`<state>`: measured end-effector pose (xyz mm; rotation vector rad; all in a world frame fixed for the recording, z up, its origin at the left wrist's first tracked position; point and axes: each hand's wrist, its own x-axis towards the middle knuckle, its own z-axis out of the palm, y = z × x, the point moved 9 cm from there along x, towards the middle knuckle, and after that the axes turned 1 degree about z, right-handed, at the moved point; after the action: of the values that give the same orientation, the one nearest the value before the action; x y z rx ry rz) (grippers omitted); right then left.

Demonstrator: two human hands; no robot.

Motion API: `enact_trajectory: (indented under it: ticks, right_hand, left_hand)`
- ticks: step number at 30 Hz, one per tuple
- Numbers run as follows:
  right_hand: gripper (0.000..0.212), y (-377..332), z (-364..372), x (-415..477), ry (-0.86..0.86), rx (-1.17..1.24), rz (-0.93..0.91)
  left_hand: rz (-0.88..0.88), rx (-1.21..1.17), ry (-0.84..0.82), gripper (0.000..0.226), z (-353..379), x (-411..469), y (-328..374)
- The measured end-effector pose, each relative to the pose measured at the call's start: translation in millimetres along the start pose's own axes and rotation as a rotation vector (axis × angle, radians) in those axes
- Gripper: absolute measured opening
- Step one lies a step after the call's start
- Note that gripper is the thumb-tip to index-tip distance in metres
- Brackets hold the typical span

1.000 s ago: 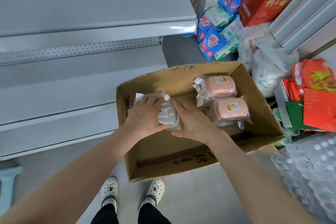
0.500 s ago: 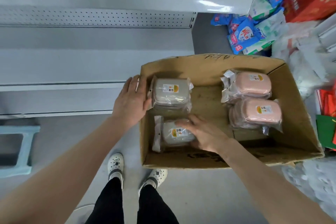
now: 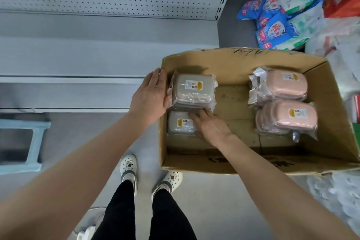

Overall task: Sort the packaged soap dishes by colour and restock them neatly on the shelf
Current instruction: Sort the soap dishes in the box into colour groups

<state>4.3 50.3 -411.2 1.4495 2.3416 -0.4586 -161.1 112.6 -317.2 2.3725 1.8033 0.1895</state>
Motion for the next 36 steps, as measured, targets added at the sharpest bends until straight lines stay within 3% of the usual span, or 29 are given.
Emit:
enact_trajectory:
  ticks: [7,11,16,25,36]
  right_hand:
    - [0.046,8,-81,-48,0.161,-0.122,-0.012]
    - [0.046,-10,-138,-61,0.285,-0.207,-0.026]
    - [0.05,-74,-200,-59,0.413,-0.232,-0.093]
    - [0.051,-278,-258,-24,0.597,-0.22,-0.346]
    - [0.05,-593,-256,33,0.578,-0.142,-0.686]
  left_hand:
    - [0.105,0.044,-0.049,0.057,-28,-12,2]
    - [0.186,0.051,-0.068,0.046,-47,-33,-11]
    - [0.231,0.068,0.043,0.04,-97,-77,-48]
    - [0.064,0.109,0.285,0.035,-199,-204,-200]
    - [-0.37,0.169,0.324,0.038,-254,-427,-425]
